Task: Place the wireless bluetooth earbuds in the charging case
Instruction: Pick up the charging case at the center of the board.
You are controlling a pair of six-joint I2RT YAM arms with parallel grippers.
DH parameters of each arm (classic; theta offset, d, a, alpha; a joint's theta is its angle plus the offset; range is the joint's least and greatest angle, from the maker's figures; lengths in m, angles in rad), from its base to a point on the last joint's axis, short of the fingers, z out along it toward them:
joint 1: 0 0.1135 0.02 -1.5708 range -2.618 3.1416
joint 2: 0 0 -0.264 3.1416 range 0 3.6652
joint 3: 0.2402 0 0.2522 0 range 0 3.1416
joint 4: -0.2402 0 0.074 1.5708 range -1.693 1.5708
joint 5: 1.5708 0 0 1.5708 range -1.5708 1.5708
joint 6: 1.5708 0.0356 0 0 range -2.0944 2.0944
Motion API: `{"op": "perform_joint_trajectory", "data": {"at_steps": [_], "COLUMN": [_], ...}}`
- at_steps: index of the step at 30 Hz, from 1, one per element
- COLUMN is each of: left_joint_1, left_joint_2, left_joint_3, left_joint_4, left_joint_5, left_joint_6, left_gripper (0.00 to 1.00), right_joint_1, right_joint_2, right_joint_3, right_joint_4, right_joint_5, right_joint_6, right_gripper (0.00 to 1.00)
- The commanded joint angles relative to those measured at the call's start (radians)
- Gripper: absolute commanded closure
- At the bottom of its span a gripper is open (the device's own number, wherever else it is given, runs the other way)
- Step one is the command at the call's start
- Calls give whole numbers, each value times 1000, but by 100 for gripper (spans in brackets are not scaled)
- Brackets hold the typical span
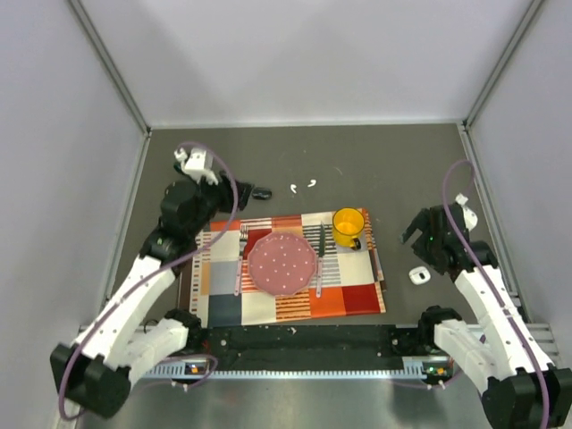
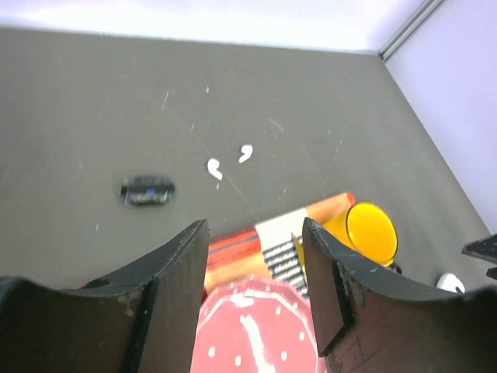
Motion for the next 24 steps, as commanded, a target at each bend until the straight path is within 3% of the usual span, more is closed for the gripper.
{"op": "perform_joint_trajectory", "data": {"at_steps": [1,8,14,15,24], "left_joint_1": [5,5,7,7,8], "left_joint_2": [-173,-407,-422,-425,-464], "left_joint_3": [-189,-309,-312,-315,-319], "left_joint_4": [25,39,-18,-18,-82], "left_joint_5": [-12,-176,-310,-310,-399], "left_joint_6": [-59,-19,-82,-82,-168], "left_gripper": [41,22,11,3,1], "right_joint_1": [-22,-23,-84,-100,-204], "right_joint_2": [12,33,173,221,300], "right_joint_3": [-17,-20,41,52,93], "right_joint_4": [-95,-143,-187,-198,-204], "right_joint_5": [25,124,81,68,38], "right_joint_6": [146,324,337,325,287], "right_gripper": [7,7,4,4,5]}}
